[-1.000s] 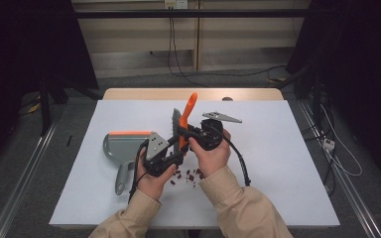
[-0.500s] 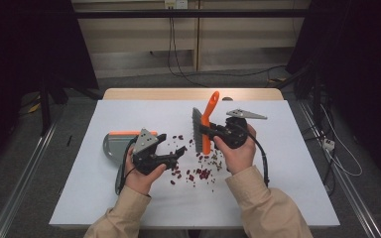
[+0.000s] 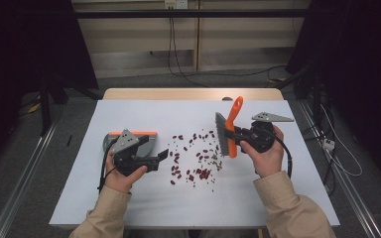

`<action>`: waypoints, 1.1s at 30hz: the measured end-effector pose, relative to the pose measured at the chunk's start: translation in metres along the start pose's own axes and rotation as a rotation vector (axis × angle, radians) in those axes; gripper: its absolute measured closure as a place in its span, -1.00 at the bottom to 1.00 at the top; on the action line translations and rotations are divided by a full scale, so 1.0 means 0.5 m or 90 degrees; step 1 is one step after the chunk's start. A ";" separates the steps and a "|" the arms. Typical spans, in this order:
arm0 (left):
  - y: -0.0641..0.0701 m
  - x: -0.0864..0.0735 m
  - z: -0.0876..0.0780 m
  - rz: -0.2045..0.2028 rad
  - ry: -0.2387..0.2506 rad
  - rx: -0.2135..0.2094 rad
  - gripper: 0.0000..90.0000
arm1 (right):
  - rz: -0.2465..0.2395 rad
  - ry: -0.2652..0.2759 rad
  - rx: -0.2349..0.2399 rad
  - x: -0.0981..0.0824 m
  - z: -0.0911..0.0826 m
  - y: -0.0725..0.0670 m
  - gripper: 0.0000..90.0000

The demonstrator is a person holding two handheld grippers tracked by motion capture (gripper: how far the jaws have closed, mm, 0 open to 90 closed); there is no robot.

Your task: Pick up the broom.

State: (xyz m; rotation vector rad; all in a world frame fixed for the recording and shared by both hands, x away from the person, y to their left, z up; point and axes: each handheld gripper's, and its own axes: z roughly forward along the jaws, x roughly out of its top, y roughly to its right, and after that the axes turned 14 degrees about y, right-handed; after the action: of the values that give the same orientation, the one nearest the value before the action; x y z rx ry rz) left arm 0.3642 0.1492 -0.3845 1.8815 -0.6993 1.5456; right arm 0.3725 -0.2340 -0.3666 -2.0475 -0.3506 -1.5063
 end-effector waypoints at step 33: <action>-0.078 -0.031 -0.095 -0.017 0.002 -0.021 -0.90 | -0.025 -0.141 -0.065 -0.028 -0.040 0.069 0.55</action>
State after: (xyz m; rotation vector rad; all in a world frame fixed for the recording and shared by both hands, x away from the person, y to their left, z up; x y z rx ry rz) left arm 0.3576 0.2109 -0.3976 1.8573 -0.6911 1.5102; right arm 0.3699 -0.2716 -0.3855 -2.3073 -0.4096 -1.3473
